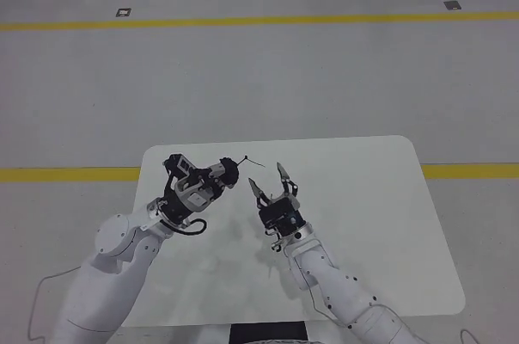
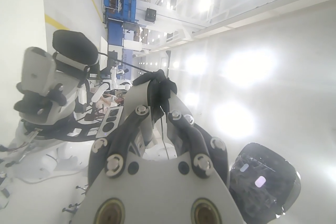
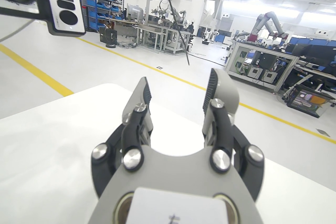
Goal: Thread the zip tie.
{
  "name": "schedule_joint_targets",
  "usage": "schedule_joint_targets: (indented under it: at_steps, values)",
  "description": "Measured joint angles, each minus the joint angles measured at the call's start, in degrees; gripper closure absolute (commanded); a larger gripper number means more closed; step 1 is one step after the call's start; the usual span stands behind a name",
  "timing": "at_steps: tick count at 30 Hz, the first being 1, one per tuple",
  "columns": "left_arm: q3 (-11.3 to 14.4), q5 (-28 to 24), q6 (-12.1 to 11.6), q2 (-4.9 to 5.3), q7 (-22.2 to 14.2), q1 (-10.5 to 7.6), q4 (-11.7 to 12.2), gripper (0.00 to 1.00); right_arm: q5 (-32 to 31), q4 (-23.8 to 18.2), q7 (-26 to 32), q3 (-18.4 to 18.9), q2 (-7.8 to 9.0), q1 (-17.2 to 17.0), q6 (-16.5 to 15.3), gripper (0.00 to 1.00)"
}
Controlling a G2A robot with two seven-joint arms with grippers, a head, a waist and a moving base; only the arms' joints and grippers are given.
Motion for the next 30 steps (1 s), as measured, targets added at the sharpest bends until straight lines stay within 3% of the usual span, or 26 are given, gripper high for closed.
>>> schedule_joint_targets:
  at_steps: [13,21,23,26,30]
  values:
    - [-0.7,2.0,0.0,0.27,-2.3,0.00,-4.9,1.00,1.8,-1.0,2.7,0.5,-0.78,-1.7,0.0,0.00]
    - [-0.6,1.9,0.0,0.25,-2.2,0.01,-4.8,1.00,1.8,-1.0,2.7,0.5,-0.77,-1.6,0.0,0.00]
    - [-0.7,-0.2,-0.4,0.11,-1.6,0.19,-4.2,1.00,1.8,-1.0,2.7,0.5,-0.77,-1.6,0.0,0.00]
    - [-2.0,-5.0,-1.4,0.08,-3.7,0.49,-2.8,1.00,1.8,-1.0,2.7,0.5,-0.77,-1.6,0.0,0.00]
    - [-5.1,-9.3,-1.9,0.33,-9.1,1.24,-1.9,1.00,1.8,-1.0,2.7,0.5,-0.77,-1.6,0.0,0.00]
